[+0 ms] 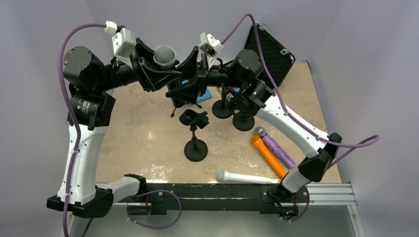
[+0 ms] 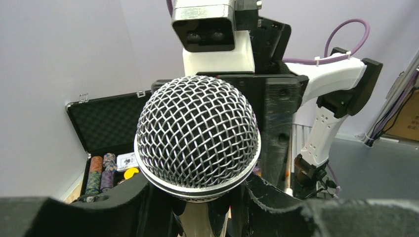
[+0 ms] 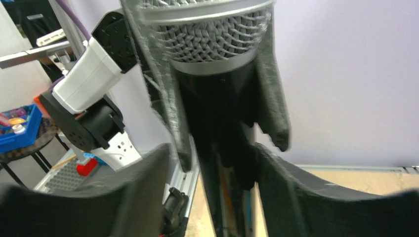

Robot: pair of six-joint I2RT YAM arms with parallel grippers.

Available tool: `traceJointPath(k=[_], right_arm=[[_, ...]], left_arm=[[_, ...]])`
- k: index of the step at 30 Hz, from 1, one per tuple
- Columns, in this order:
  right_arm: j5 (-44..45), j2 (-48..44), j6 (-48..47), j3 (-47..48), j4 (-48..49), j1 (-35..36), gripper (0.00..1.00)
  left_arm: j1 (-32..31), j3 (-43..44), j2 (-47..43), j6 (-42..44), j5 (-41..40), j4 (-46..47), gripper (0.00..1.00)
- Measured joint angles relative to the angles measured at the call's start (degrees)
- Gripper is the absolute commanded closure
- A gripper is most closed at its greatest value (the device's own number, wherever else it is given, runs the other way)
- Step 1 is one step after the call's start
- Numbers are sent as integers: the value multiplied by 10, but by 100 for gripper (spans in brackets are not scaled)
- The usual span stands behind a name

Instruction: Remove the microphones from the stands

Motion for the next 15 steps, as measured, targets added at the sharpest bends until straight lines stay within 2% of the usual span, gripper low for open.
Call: traceJointPath(k=[4,7,10,12,14,15], right_arm=[[2,9,1,9,0,0,57],[1,11,-3,9,0,0,63],[-4,14,-6,11,-1,0,79],[-7,16,-5,12,0,0,90],[-8,16,-6,11,-1,0,93],[-9,15,-7,11,-1,0,94]], left_arm=[[0,0,-5,-1,3,0,100],[0,0,-6,-3,3,-4,100],[0,0,-7,-4,2,-7,100],[0,-2,-7,-4,1,-9,70],[0,-3,-8,-3,-2,-12,39],[0,-3,-9,-3,-5,-14,29]])
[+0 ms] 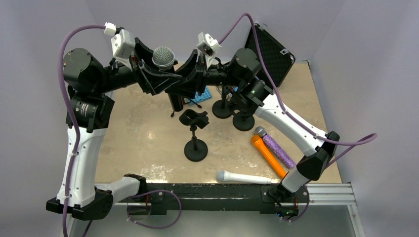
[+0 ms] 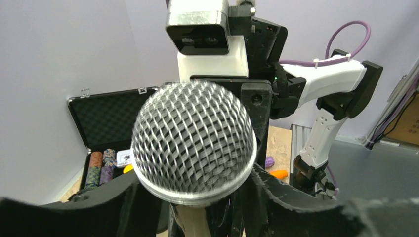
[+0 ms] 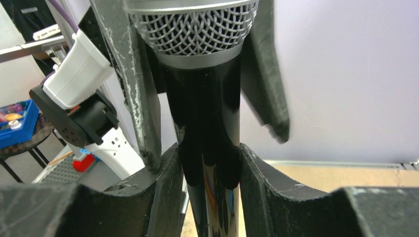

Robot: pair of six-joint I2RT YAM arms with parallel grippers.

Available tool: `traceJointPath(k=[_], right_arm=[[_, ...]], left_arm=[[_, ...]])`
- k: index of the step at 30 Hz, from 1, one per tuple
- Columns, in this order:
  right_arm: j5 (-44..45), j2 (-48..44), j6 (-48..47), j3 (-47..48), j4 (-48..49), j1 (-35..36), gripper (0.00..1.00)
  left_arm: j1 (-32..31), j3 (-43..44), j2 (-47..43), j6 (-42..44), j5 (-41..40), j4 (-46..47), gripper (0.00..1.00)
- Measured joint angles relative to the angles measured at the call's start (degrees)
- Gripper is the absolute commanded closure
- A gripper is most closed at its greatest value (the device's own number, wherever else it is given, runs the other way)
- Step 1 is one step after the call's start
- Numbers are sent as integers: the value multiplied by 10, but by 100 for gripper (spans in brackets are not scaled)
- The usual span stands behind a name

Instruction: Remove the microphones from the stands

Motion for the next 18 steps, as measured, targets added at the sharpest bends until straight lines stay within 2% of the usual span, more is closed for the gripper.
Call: traceJointPath(k=[2,4,13,18], right_arm=[[3,-7,-11,-7,-10,0,96],[5,-23,-31,-19,-31,-3,100],[4,-117,-96,-15,-150,-76,100],[42,-187,-207,8,-291,-118,100]], left_arm=[[0,1,-1,9,-7,-2,16],[0,6,-1,15,-15,-7,11],[0,28,-24,44,-22,-29,9],[0,22,-69,61,-33,-44,9]])
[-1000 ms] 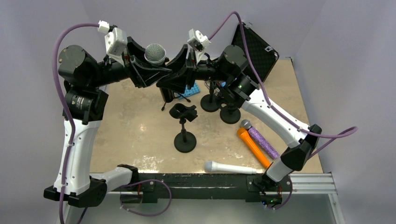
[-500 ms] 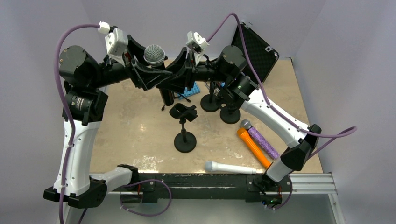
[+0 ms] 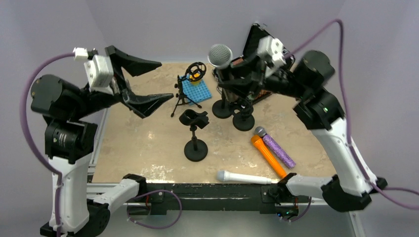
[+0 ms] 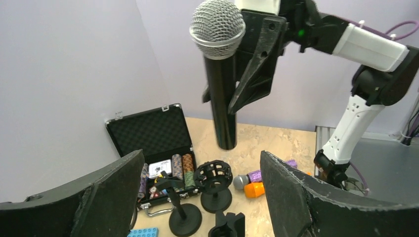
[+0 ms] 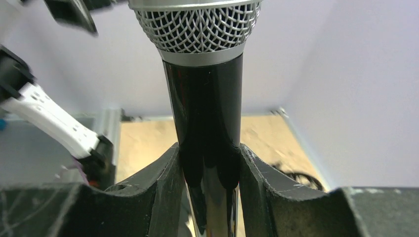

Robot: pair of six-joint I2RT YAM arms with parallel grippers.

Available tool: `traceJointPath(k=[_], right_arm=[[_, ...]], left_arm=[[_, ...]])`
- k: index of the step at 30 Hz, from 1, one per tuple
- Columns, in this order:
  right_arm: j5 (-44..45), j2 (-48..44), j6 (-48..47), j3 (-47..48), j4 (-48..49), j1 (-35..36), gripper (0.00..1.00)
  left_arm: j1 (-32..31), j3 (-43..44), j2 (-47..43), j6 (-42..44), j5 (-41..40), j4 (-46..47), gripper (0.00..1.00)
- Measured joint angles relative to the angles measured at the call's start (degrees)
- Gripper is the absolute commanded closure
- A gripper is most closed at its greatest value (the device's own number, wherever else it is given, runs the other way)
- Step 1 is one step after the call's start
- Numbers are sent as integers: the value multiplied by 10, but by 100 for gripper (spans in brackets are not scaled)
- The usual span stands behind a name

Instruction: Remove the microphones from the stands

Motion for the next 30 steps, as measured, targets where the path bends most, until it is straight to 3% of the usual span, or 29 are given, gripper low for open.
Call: traceJointPath(k=[4,10,13,17,22,27,30], right_arm=[[52,-119,-86,-67,-118,-48,100],[104,-293,-174,-235,-271,-242,100],[143,-335,-221,-330,-325,-298,100],[179,-278,-299,-430,-360,-393,100],[216,-153,-392,-495,-335,-486,100],[231,-53,-454,-499,-304,-502,99],[233,15,-470,-499,-286,-502,87]], left_arm=[[0,-22,-51,35,-17,-27,10],[6,-55,-112,100,-52,-66,10],[15,-67,-109,114,-66,-73,10],[34,-83,-77,120,-74,-80,11],[82,-82,-15,120,-78,-84,11],[116,-82,45,132,-92,-97,11],[122,-82,64,148,-103,-107,11]])
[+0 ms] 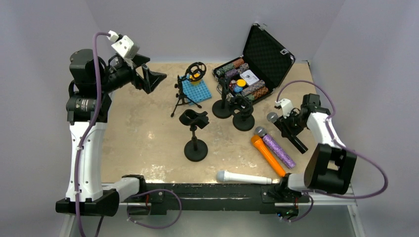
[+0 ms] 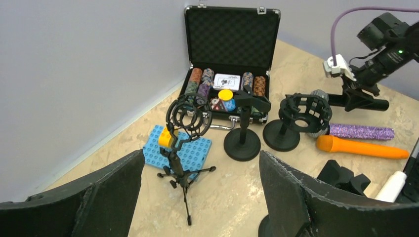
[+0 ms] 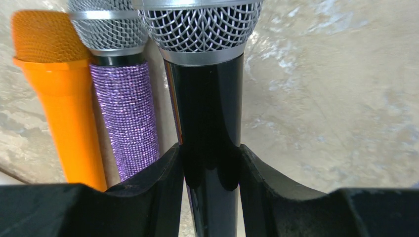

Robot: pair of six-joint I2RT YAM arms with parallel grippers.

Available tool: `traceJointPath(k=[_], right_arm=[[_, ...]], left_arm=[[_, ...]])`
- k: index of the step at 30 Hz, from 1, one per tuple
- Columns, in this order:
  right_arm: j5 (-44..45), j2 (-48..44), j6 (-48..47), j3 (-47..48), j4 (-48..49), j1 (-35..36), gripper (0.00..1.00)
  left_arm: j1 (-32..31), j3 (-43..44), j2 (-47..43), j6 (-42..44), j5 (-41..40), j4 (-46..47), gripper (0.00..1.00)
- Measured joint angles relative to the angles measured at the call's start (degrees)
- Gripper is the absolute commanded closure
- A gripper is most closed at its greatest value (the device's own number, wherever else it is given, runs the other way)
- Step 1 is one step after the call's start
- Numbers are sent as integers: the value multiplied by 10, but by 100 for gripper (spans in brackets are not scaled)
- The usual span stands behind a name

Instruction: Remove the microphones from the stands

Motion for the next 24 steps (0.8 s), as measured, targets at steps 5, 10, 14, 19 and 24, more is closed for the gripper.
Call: traceJointPath(k=[5,10,14,19,24], right_arm=[[22,118,3,26,3,0,84],[32,166,17,34,7,0,78],[38,176,27,34,6,0,58],[47,189,36,34,-2,0,39],[48,188,42,35,-11,0,36]], left_arm=[[0,-4,-4,20,3,-17,12],[0,-59,-42,17,22,-5,13],[0,-107,-76,-1,36,4,13],[2,-120,-103,-5,48,11,13],[2,-150,-137,-5,57,23,13]])
